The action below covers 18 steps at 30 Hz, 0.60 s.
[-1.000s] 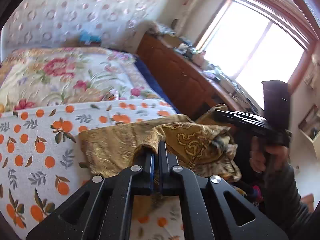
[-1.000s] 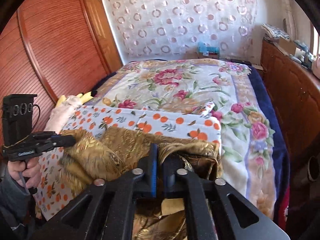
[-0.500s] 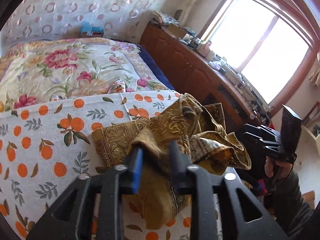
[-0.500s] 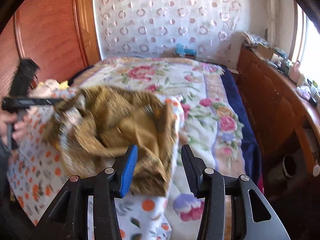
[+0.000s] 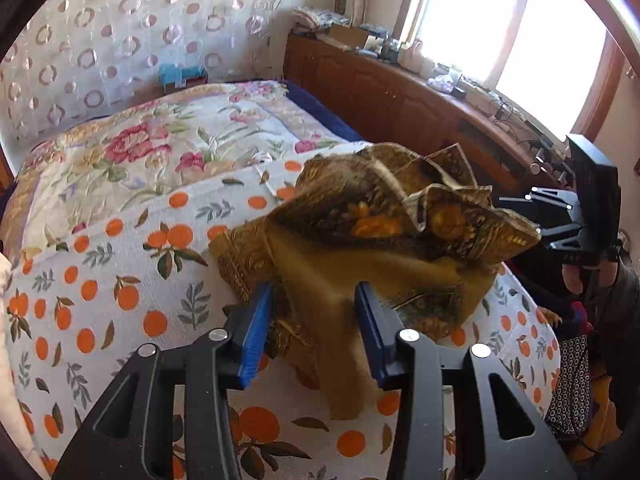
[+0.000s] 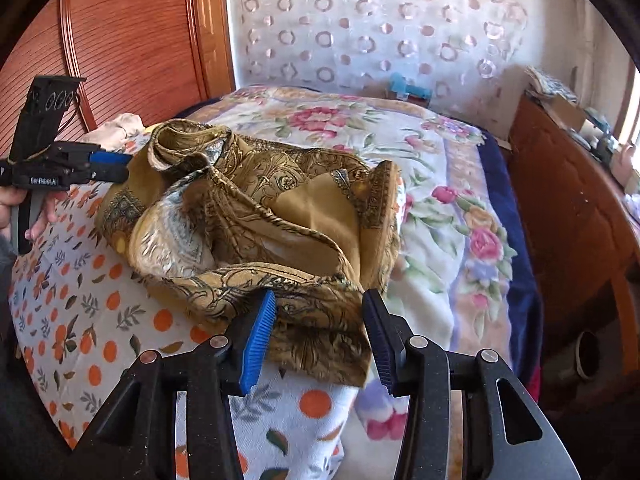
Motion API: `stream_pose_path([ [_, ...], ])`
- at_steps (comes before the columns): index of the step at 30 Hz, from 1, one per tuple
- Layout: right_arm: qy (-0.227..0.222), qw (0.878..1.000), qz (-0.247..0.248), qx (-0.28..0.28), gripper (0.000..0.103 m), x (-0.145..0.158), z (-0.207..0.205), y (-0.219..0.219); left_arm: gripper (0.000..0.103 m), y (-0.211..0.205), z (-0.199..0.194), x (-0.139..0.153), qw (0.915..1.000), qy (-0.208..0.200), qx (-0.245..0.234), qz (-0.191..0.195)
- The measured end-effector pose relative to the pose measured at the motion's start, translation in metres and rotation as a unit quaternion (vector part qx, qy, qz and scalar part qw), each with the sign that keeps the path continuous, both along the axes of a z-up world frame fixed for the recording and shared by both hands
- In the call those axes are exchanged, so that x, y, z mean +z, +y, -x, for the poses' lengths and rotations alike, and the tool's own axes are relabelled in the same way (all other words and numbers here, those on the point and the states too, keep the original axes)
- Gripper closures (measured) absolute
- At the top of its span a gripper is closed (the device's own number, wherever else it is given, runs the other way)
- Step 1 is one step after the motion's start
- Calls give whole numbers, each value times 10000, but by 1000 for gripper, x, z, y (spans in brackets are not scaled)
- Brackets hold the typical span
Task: Fold small clothes
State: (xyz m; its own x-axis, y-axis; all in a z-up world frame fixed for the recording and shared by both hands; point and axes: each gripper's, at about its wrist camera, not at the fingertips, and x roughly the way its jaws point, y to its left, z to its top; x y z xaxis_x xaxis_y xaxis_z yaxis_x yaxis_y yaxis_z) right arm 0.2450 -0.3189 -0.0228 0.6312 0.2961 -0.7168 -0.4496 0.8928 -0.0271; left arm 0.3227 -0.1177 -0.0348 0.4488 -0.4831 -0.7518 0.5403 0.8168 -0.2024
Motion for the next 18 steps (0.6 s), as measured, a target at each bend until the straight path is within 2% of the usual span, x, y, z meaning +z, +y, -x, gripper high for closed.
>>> stream_pose_path([
  [3, 55, 9999, -9, 85, 56, -2, -22, -5, 52, 1, -1, -6, 10000, 64, 15, -28],
  [4, 92, 9999, -30, 133, 64, -3, -25, -6, 52, 1, -1, -7, 10000, 69, 1, -18],
  [5, 144, 9997, -63, 188, 81, -2, -28, -6, 52, 0, -1, -6, 10000, 71, -11, -15],
  [7, 167, 9994, -153, 245, 95, 2, -33, -17, 50, -1, 0, -3, 10000, 28, -26, -17],
  [10, -199, 9985, -492, 110, 96, 18, -35, -34, 49, -2, 1, 2, 10000, -83, -1, -21],
  [12, -446, 9952, -855, -176, 96, 30, -41, -45, 49, -3, -1, 4, 9999, -137, 16, 8],
  [14, -581, 9918, -1007, -539, 96, 31, -50, -52, 49, -5, -5, 5, 9998, -182, 42, 8],
  [18, -306, 9912, -827, -987, 97, 8, -75, -49, 49, -17, -19, 3, 9988, -418, 150, -200],
])
